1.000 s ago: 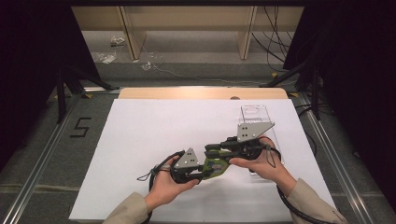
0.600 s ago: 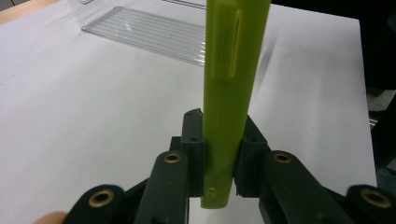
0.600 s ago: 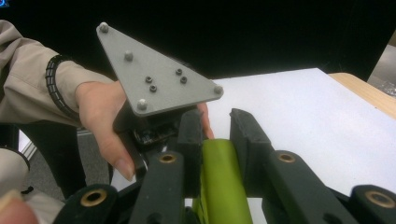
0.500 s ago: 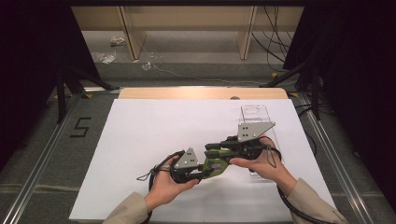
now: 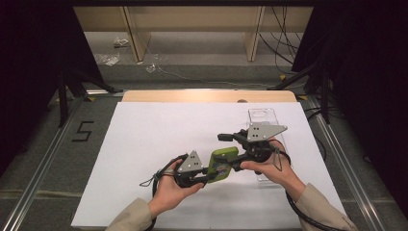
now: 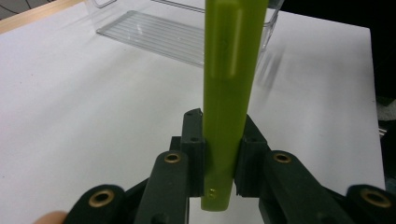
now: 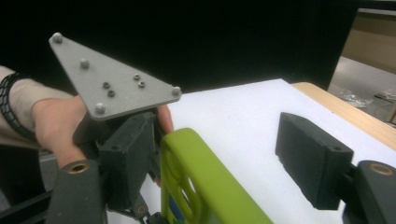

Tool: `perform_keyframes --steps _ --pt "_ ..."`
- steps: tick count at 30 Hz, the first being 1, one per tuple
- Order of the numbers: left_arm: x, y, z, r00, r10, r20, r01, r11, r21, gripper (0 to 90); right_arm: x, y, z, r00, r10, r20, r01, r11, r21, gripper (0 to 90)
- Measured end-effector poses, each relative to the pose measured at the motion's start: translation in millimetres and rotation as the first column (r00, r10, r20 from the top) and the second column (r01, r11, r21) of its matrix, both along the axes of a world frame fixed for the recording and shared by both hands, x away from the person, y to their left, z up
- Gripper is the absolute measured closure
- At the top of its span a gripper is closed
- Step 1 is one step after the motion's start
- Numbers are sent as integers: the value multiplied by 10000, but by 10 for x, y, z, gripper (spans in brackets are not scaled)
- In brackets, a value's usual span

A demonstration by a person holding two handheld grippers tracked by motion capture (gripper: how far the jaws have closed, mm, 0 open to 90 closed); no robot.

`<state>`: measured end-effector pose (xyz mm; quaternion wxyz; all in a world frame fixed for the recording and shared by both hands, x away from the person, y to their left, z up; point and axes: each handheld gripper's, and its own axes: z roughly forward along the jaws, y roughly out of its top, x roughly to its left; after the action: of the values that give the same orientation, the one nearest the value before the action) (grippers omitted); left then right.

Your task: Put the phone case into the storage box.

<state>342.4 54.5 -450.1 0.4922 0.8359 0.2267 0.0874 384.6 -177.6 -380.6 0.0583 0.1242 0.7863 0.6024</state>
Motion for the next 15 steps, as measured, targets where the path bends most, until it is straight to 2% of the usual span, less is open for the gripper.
perform_keyframes --steps 3,6,9,12,13,14,15 --pt "8 13 -4 9996 280 1 -280 9996 -21 768 18 -10 -16 9997 -234 -61 234 9997 95 262" --pt "27 49 -1 9968 803 55 -803 9968 -41 768 36 -31 -29 9984 -545 -130 547 9983 213 243" --pt "39 74 3 9932 1155 113 -1155 9933 -5 768 57 -59 -36 9958 -878 -256 890 9946 529 242" --pt "48 86 3 9905 1369 118 -1369 9906 -11 768 77 -81 -49 9917 -1249 -304 1266 9898 648 213" --pt "51 99 4 9867 1613 182 -1612 9869 -81 768 83 -90 -57 9893 -1416 -348 1438 9871 703 201" --pt "51 99 4 9867 1613 182 -1612 9869 -81 768 88 -93 -62 9882 -1482 -380 1508 9857 747 195" --pt "55 114 13 9818 1881 252 -1879 9821 -108 768 93 -100 -69 9865 -1589 -400 1615 9839 766 186"
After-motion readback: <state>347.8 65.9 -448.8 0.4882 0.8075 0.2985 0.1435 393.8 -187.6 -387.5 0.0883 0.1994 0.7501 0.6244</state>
